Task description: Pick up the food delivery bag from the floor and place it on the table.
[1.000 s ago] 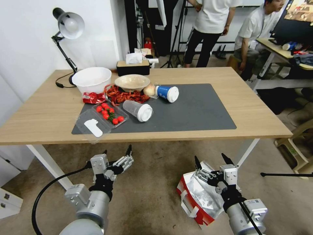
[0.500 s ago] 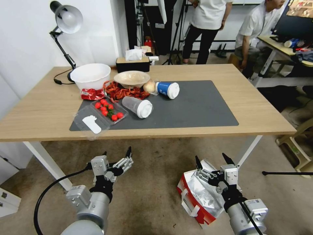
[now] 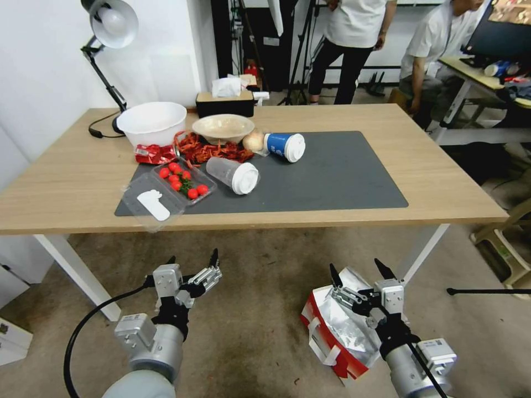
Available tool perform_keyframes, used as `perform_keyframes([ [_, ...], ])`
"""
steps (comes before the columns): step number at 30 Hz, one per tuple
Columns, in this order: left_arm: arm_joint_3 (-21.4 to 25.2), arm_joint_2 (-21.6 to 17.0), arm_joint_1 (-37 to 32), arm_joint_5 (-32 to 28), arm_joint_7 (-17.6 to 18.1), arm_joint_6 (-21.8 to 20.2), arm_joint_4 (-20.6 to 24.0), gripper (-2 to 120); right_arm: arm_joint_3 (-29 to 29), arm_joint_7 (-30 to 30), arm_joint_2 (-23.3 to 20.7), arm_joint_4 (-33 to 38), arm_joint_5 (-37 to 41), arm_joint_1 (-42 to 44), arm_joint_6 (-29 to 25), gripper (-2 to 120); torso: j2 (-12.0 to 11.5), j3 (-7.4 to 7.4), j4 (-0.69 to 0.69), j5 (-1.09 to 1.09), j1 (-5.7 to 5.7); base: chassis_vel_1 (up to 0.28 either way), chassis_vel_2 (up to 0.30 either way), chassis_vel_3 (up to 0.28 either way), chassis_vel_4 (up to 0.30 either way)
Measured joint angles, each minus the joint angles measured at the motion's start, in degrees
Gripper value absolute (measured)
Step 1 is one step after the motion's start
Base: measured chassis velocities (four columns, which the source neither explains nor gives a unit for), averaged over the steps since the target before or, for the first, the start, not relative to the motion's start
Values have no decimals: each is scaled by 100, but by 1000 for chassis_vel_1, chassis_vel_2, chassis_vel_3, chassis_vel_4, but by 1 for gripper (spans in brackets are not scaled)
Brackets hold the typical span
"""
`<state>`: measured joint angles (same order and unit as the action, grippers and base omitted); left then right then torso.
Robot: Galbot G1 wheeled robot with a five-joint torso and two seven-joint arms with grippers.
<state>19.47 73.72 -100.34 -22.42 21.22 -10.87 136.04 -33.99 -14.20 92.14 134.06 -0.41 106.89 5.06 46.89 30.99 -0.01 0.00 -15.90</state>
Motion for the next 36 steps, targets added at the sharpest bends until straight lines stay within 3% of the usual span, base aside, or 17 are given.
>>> perform_keyframes([
  [12,11,1,-40,114,-61,98,-87,100,-159,-447,0,-282,393,-23,-527,100,-316,-183,0,0,131,0,0,0,0],
  [36,9,14,-98,172,-109,95,-90,100,-225,-519,0,-386,420,-17,-671,100,-885,-524,0,0,362,0,0,0,0],
])
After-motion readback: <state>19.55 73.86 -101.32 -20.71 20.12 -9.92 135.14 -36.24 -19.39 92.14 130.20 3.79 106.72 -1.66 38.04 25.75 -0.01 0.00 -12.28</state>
